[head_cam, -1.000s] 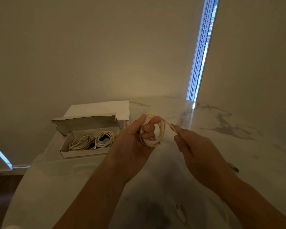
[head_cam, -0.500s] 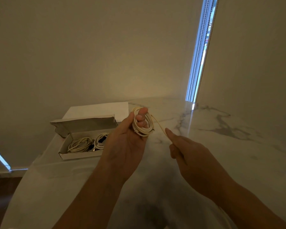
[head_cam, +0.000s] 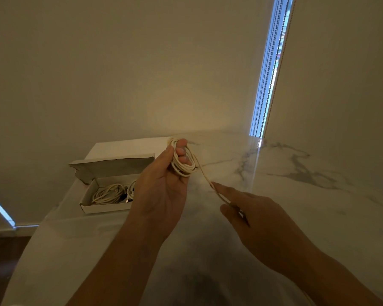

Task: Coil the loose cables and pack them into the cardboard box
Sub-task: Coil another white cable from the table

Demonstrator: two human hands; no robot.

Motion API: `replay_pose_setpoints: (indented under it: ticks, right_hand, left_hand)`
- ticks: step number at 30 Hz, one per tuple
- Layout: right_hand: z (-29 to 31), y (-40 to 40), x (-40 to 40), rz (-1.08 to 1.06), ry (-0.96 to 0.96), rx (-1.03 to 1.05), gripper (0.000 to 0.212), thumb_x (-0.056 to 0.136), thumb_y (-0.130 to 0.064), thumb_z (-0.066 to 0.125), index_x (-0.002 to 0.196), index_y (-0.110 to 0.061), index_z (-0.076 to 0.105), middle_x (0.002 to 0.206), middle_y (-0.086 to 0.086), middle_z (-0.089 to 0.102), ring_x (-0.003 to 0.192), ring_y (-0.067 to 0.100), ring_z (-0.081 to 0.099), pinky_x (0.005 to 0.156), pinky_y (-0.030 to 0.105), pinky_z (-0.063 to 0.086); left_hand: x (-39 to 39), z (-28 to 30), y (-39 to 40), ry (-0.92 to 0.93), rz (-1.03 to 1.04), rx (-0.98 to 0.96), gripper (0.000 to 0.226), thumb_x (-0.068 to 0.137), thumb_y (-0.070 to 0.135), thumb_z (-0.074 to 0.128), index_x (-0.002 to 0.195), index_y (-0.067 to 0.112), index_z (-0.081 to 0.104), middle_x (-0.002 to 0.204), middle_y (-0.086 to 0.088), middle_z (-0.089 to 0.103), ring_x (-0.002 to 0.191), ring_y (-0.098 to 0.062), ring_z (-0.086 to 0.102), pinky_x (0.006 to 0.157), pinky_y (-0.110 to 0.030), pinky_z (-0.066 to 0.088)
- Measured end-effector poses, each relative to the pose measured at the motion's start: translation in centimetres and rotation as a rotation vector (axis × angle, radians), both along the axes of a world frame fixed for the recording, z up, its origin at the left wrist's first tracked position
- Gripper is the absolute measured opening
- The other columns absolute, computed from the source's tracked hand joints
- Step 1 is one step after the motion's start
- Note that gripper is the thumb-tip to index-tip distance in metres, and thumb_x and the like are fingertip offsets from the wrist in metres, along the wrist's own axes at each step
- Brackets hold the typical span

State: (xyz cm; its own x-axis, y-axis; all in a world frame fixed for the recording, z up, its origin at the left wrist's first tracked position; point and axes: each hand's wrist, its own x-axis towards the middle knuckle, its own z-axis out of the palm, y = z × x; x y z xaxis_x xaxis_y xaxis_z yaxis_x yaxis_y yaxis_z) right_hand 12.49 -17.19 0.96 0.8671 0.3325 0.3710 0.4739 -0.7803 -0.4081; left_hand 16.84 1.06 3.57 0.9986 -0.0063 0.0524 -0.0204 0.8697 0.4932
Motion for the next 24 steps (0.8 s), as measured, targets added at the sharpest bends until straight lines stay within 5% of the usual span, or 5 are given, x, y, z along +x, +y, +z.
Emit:
replay_pose_setpoints:
  ticks: [4,9,14,20,24]
  right_hand:
    - [0.31,-0.10,-0.29,0.008,0.027,0.003,0.047,0.100,-0.040,0.040,0.144,-0.053,0.029,0.114,-0.021,0.062,0.088,0.003,0.059,0.073,0.009,0.040]
    - [0.72,-0.24,-0.66,-0.001,0.118,-0.013,0.048,0.101,-0.040,0.038,0.143,-0.059,0.024,0.092,-0.017,0.060,0.083,0.006,0.060,0.073,0.012,0.045]
    - [0.69,-0.22,-1.02,0.001,0.128,-0.060,0.052,0.100,-0.041,0.038,0.143,-0.061,0.015,0.093,-0.016,0.059,0.082,0.007,0.059,0.076,0.019,0.047]
    - [0.57,-0.24,-0.91,0.017,0.089,-0.145,0.036,0.101,-0.042,0.037,0.136,-0.048,0.032,0.107,-0.016,0.063,0.073,0.004,0.054,0.068,0.019,0.042]
    - [0.87,-0.45,-0.94,0.020,0.088,-0.211,0.033,0.101,-0.046,0.035,0.134,-0.047,0.034,0.119,-0.016,0.063,0.091,0.008,0.062,0.077,0.021,0.048]
  left_hand:
    - [0.18,-0.10,0.31,-0.005,-0.009,-0.009,0.048,0.098,0.014,0.051,0.140,-0.007,0.042,0.101,-0.009,0.064,0.087,-0.009,0.058,0.080,-0.018,0.053]
    - [0.49,-0.29,0.66,-0.008,-0.014,0.020,0.043,0.100,0.014,0.050,0.137,-0.006,0.046,0.106,-0.008,0.061,0.089,-0.009,0.056,0.080,-0.019,0.051]
    - [0.40,-0.06,0.75,-0.022,0.024,-0.003,0.045,0.094,0.012,0.054,0.135,-0.005,0.050,0.108,-0.009,0.063,0.090,-0.009,0.059,0.088,-0.026,0.046]
    - [0.18,-0.04,0.19,-0.031,0.143,0.073,0.048,0.091,0.011,0.055,0.135,-0.010,0.049,0.106,-0.010,0.063,0.090,-0.010,0.063,0.080,-0.019,0.054]
    - [0.11,-0.17,-0.07,-0.069,0.170,0.130,0.045,0.088,0.010,0.058,0.128,-0.010,0.055,0.108,-0.011,0.064,0.088,-0.011,0.062,0.080,-0.020,0.054]
